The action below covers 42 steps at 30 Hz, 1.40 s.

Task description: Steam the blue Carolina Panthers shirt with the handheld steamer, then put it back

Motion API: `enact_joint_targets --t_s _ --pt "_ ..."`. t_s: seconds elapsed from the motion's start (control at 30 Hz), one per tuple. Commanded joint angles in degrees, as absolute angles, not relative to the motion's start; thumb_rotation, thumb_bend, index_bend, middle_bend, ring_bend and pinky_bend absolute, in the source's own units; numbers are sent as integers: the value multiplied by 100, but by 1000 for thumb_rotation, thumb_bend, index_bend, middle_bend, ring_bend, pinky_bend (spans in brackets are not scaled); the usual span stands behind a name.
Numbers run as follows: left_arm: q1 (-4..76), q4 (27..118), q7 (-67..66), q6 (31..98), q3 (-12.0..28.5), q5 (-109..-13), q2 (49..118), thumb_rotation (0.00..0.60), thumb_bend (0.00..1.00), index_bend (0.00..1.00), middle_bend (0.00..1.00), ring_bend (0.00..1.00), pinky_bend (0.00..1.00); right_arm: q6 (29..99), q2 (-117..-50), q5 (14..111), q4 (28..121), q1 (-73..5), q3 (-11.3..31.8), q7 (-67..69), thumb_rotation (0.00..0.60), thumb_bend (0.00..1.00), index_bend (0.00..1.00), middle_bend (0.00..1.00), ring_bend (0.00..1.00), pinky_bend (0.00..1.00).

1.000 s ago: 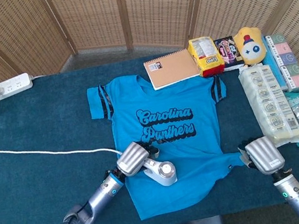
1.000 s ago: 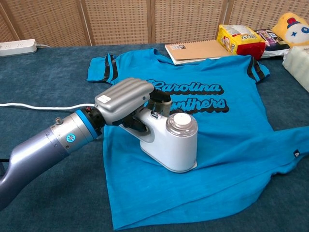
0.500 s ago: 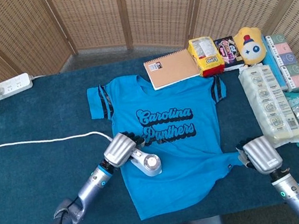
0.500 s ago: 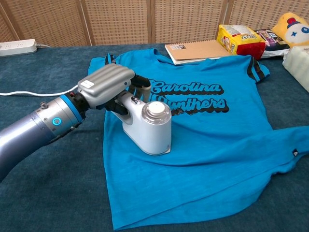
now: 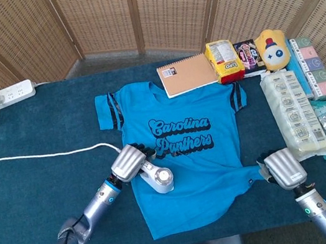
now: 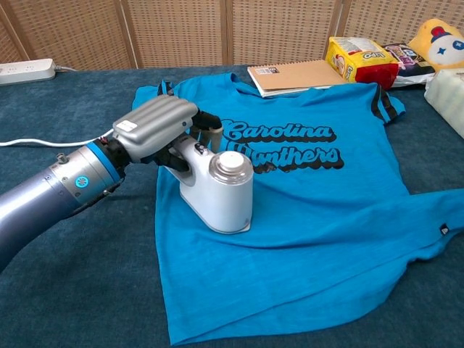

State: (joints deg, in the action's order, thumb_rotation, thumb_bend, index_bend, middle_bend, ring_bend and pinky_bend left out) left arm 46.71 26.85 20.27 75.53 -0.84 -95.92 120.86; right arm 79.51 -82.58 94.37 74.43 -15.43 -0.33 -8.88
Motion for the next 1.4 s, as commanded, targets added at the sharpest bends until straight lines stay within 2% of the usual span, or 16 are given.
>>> enact_joint_targets --t_s 0.03,0.4,0.97,1.4 --pt "4758 2760 2023 7556 -61 -9610 12208 600 427 523 668 590 643 7970 -8240 9431 7445 -1526 -37 -879 600 356 759 695 705 781" --pt "4879 2694 1937 7532 -82 -9671 12411 600 426 523 668 589 643 8019 -8206 9414 7422 -1484 -42 -835 600 357 759 696 706 781" --pt "4620 2219 2135 7561 -68 -9492 12095 600 426 523 668 590 643 7916 -8275 9427 7443 -1557 -31 -911 600 357 759 696 706 781" --pt "4728 2368 2228 7672 -165 -9626 12441 600 423 523 668 589 643 7931 -8252 9395 7422 -1530 -37 -894 600 357 759 697 706 782"
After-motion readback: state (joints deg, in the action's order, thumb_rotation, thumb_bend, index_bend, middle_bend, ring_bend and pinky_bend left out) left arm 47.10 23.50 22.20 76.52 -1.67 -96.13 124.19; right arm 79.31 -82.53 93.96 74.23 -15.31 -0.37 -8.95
